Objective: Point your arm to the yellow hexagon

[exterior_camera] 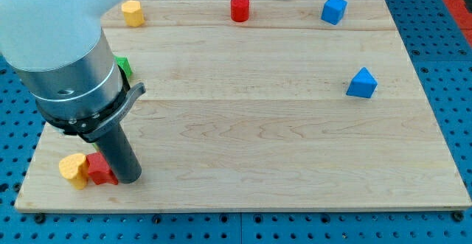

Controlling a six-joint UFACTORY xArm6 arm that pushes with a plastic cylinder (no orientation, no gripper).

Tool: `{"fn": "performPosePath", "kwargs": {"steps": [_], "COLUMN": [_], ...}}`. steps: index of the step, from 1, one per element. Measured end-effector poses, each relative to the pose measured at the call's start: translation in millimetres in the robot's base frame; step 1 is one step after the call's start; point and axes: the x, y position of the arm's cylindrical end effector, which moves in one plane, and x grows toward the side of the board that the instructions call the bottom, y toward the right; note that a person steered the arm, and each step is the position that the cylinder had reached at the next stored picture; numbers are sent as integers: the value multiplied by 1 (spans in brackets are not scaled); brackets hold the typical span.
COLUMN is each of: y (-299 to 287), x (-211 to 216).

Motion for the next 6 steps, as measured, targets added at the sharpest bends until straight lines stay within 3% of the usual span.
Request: {"fn": "performPosePath", "kwargs": {"steps": [1, 2, 3, 5, 6], "y": [47, 48, 23, 25, -18], "x": [-45, -108, -157, -325, -379]}}
